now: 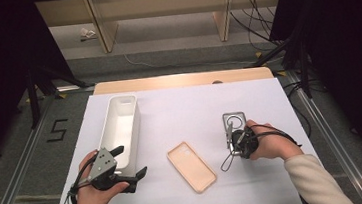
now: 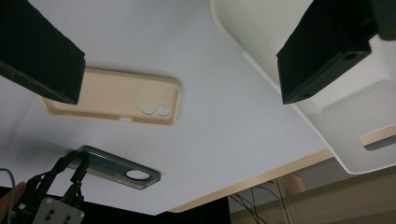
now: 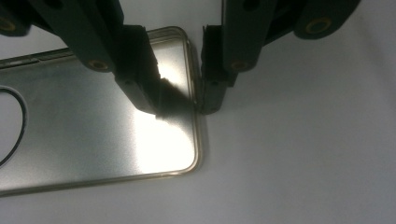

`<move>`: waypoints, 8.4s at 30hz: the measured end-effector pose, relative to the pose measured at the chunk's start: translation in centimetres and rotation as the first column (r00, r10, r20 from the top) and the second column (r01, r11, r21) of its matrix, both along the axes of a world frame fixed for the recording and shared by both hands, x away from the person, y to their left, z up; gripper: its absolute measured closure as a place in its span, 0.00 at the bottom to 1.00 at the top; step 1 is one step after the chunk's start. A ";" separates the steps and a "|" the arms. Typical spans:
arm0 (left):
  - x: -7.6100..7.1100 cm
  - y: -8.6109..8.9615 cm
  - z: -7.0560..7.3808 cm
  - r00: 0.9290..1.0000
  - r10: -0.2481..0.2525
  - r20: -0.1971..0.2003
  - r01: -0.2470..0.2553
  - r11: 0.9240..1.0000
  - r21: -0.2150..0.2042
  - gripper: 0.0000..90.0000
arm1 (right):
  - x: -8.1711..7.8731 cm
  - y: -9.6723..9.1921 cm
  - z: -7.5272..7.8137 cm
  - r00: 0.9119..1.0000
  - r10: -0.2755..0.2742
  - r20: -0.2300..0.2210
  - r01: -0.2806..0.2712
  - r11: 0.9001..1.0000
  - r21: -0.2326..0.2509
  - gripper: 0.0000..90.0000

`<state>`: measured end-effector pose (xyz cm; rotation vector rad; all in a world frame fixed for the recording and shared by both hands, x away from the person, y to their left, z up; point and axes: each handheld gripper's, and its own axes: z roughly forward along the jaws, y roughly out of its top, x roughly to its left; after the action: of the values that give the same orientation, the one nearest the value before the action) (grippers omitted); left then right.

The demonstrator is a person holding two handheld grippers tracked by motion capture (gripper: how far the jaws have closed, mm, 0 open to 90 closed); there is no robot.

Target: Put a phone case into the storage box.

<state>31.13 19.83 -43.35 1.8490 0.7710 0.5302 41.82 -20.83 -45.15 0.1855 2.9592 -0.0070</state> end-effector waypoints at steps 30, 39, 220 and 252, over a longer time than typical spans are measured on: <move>0.0 0.0 0.0 1.000 -0.001 0.001 0.001 1.000 -0.002 0.00 | -0.5 0.4 0.0 1.000 0.017 -0.013 -0.017 1.000 -0.021 0.98; 0.0 0.0 0.0 1.000 -0.001 0.002 0.001 1.000 -0.003 0.00 | -0.5 0.2 0.0 1.000 0.018 -0.017 -0.018 1.000 -0.004 0.99; 16.1 -20.3 6.8 0.868 -0.006 -0.496 -0.024 0.998 -0.053 0.92 | -5.0 3.2 2.3 0.984 0.004 0.176 -0.107 0.809 0.578 0.87; 15.7 -14.7 8.1 0.971 0.039 -0.235 -0.076 0.985 -0.153 0.92 | -3.9 -0.7 3.9 0.900 -0.416 0.133 0.150 0.579 0.801 0.26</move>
<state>46.84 5.13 -35.25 1.7596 0.9966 0.2818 37.95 -21.54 -41.24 0.7070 2.3626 1.1715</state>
